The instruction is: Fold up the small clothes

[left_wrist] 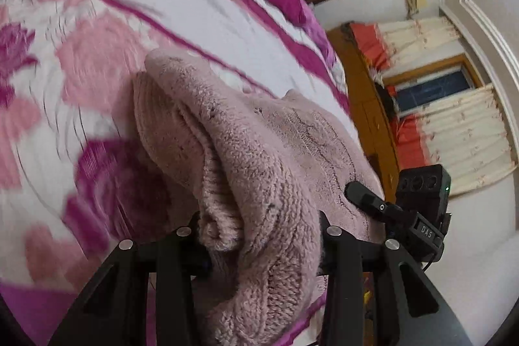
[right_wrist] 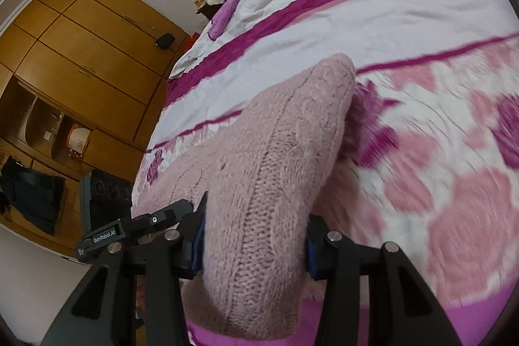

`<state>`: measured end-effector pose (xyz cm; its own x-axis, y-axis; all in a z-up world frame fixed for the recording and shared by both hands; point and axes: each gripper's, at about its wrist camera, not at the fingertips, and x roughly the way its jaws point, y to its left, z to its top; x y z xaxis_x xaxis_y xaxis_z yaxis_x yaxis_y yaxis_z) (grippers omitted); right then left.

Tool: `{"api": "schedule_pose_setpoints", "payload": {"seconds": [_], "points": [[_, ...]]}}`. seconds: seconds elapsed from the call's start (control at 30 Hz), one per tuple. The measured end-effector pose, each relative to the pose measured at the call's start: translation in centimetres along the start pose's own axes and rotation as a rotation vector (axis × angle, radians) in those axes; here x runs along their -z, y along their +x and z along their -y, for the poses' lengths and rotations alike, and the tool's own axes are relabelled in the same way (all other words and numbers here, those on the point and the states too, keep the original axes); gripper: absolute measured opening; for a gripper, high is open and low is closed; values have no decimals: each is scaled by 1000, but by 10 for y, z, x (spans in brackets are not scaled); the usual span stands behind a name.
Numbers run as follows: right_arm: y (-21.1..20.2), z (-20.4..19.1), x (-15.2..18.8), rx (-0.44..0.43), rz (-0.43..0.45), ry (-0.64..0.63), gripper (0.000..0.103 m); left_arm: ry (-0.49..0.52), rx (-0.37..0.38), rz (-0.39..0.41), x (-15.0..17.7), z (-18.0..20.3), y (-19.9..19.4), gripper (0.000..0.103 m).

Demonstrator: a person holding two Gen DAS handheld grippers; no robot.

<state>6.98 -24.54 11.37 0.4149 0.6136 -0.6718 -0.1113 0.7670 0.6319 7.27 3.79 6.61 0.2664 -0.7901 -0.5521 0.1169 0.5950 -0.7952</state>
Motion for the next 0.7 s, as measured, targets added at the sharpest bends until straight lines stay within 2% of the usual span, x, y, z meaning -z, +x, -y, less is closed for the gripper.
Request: {"api": "schedule_pose_setpoints", "payload": {"seconds": [0.13,0.2,0.23,0.3,0.4,0.5,0.6,0.67,0.7], "points": [[-7,27,33,75,-24,5,49,95,-160,-46,24,6,16,18],[5,43,47,126,-51,28,50,185,-290,-83,32,4,32,21],[14,52,55,159,-64,36,52,215,-319,-82,37,3,36,24],[27,65,68,176,-66,52,56,248,-336,-69,42,3,36,25],[19,68,75,158,-26,59,58,260,-359,-45,44,9,25,25],[8,60,78,189,-15,15,58,307,-427,6,51,22,11,25],[-6,48,84,245,20,-39,58,364,-508,90,60,37,-7,24],[-21,37,87,286,69,-83,54,386,-531,133,61,38,-13,19],[-29,30,90,313,106,-116,47,394,-532,152,63,40,-19,12]]}}
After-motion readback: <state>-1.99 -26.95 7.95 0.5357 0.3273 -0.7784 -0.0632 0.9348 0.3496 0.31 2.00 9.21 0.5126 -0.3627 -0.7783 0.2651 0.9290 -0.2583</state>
